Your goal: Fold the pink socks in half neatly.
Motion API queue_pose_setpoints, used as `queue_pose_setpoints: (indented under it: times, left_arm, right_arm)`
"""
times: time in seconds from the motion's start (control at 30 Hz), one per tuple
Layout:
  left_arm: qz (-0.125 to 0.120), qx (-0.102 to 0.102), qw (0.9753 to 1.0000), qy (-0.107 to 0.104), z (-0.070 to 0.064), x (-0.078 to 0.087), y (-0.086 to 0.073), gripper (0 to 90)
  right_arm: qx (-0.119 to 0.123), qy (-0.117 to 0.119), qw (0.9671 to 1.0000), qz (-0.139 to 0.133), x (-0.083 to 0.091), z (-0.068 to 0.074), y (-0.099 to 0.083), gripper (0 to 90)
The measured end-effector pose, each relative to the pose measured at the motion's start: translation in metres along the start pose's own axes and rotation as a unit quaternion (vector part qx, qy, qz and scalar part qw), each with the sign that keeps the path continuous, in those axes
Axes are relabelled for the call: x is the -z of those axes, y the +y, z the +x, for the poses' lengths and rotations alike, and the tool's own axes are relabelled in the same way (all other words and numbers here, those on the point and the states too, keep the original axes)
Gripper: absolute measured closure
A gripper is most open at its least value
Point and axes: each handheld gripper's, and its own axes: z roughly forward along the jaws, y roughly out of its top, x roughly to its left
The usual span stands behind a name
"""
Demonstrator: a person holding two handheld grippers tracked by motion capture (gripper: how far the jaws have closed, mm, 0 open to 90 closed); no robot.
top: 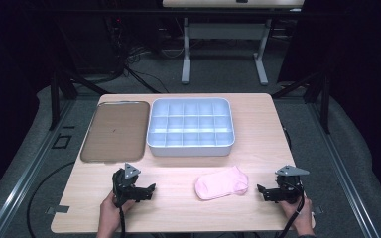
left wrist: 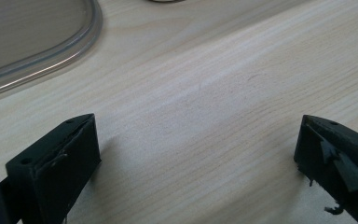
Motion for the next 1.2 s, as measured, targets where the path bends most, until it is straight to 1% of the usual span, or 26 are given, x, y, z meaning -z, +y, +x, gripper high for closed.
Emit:
queue_pose_setpoints:
  times: [0.2, 0.33, 0.43, 0.5, 0.57, 0.63, 0.73, 0.83, 0.97, 1.07, 1.1, 1.2]
  left_arm:
    - [-0.001, 0.000, 1.0000, 0.000, -0.0001, -0.0001, 0.0000, 0.0]
    - [0.000, 0.003, 1.0000, 0.005, -0.0005, -0.0007, 0.0007, 0.0]
    - [-0.001, 0.002, 1.0000, 0.004, -0.0002, -0.0006, 0.0005, 0.0]
    - [0.000, 0.002, 1.0000, 0.004, 0.0004, 0.0001, -0.0001, 0.0]
    - [0.001, 0.002, 1.0000, 0.002, 0.0005, 0.0002, -0.0001, 0.0]
    - [0.001, 0.003, 1.0000, 0.004, 0.0001, 0.0005, -0.0002, 0.0]
    - [-0.001, 0.003, 1.0000, 0.007, -0.0004, 0.0003, -0.0004, 0.1]
    - [-0.001, 0.003, 1.0000, 0.009, -0.0007, 0.0005, -0.0005, 0.2]
    - [0.000, 0.004, 0.9999, 0.009, -0.0007, 0.0006, -0.0006, 0.1]
    - [-0.001, 0.009, 0.9999, 0.011, -0.0008, 0.0005, -0.0007, 0.0]
    - [0.000, 0.012, 0.9998, 0.015, -0.0002, 0.0007, -0.0006, 0.0]
    - [-0.002, 0.016, 0.9997, 0.018, 0.0000, 0.0005, -0.0007, 0.1]
  right_arm:
    - [0.001, 0.002, 1.0000, 0.001, 0.0000, -0.0001, 0.0001, 0.8]
    - [0.002, 0.002, 1.0000, 0.002, 0.0001, -0.0003, 0.0003, 0.8]
    - [0.002, 0.000, 1.0000, 0.002, 0.0002, -0.0001, 0.0003, 0.8]
    - [0.006, 0.004, 1.0000, 0.000, -0.0002, 0.0008, 0.0000, 0.0]
    - [0.010, 0.010, 0.9999, 0.005, -0.0001, 0.0013, 0.0005, 0.0]
    - [0.004, 0.010, 0.9999, 0.003, 0.0000, 0.0008, 0.0007, 1.2]
    - [0.008, 0.007, 0.9999, 0.006, 0.0004, 0.0006, 0.0012, 1.3]
    - [0.006, 0.014, 0.9998, 0.008, -0.0001, 0.0001, 0.0019, 0.0]
    - [-0.014, 0.019, 0.9997, 0.006, 0.0006, -0.0027, 0.0029, 0.0]
    - [-0.019, 0.022, 0.9995, 0.009, 0.0010, -0.0038, 0.0038, 0.0]
    - [-0.023, 0.022, 0.9994, 0.010, 0.0025, -0.0037, 0.0040, 0.0]
    - [-0.024, 0.022, 0.9994, 0.011, 0.0056, -0.0023, 0.0057, 0.0]
